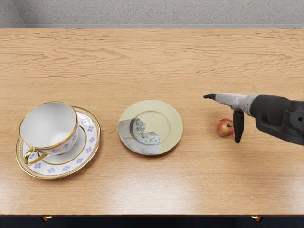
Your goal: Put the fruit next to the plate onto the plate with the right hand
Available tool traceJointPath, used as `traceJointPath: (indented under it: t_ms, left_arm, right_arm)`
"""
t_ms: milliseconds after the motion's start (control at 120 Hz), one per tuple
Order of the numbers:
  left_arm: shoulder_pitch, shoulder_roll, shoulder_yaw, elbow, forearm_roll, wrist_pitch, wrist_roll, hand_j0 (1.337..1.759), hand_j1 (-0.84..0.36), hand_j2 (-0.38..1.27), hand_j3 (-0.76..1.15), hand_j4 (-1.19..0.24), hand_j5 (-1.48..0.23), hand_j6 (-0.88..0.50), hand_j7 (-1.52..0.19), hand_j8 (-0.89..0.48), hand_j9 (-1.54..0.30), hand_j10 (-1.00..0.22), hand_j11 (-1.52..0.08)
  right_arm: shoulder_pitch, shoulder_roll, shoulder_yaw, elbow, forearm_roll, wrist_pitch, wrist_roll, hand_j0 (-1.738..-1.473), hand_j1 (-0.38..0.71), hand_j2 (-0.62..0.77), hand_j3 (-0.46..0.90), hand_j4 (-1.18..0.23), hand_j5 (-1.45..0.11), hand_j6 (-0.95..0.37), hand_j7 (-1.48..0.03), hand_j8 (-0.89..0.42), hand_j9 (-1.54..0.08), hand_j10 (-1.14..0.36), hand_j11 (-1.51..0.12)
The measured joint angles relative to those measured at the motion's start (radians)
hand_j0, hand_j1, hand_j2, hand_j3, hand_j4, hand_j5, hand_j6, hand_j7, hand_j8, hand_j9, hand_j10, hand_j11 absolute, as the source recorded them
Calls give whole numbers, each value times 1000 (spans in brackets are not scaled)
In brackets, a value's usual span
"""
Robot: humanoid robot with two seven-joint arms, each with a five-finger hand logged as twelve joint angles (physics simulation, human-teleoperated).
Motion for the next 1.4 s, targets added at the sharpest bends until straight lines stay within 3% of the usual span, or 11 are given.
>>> traceJointPath:
  t_ms: [117,592,1167,1400]
  left_arm:
    - [0,0,0,0,0,0,0,1658,55,49,0,-245,-318,-245,-318,-245,-318,-245,-318]
    - [0,0,0,0,0,0,0,1658,55,49,0,-245,-318,-245,-318,-245,-318,-245,-318]
    - [0,0,0,0,0,0,0,1658,55,49,0,-245,-318,-245,-318,-245,-318,-245,-318]
    - [0,0,0,0,0,0,0,1658,55,49,0,-245,-318,-245,-318,-245,-318,-245,-318]
  right_arm:
    - [-28,13,-2,-8,-10,-20,0,-1658,-305,-6,0,-43,-51,-45,-50,-44,-51,-42,-50]
    - [-96,40,-5,-8,-118,-115,0,-1658,-107,-38,0,-208,-265,-210,-264,-209,-265,-207,-265]
    - [-160,36,-5,11,-149,-181,0,-1658,-63,-45,0,-245,-314,-247,-313,-246,-313,-245,-313]
    - [-169,32,-5,11,-150,-196,0,-1658,18,-58,0,-313,-401,-315,-401,-313,-401,-312,-401]
